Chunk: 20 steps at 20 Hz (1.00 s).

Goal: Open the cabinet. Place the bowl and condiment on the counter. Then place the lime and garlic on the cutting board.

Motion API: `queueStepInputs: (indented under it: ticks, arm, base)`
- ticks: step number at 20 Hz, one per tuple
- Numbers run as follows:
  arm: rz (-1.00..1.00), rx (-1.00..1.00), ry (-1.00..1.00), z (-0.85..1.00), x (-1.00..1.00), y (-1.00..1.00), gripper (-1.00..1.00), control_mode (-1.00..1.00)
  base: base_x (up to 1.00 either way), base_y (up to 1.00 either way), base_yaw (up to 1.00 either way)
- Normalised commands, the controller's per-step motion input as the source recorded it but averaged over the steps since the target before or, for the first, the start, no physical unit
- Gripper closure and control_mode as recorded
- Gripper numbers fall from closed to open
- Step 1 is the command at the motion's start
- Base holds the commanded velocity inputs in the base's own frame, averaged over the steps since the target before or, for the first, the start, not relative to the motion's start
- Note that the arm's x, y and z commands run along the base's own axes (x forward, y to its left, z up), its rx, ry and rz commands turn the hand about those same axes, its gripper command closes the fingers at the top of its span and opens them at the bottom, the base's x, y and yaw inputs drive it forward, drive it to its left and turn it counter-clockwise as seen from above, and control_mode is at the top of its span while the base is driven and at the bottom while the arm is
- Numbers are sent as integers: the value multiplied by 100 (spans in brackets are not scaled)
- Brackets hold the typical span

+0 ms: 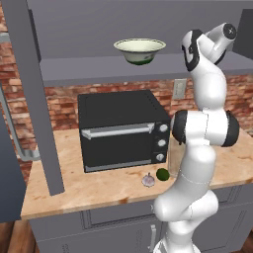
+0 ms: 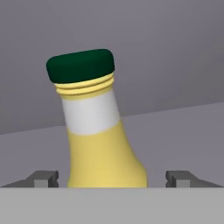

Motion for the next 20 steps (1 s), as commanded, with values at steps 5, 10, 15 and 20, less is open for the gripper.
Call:
queueStepInputs:
  ticks: [5, 10, 15, 20]
  arm:
    - [0, 0, 0, -1, 8, -4, 100, -100]
    - [0, 0, 0, 0, 0, -5, 100, -100]
    - [1, 0, -2, 0, -52, -7, 100, -100]
    - [4, 0, -13, 0, -100, 0, 100, -100]
  base:
    - [0, 0, 0]
    - [0, 0, 0]
    - [0, 0, 0]
    - [0, 0, 0]
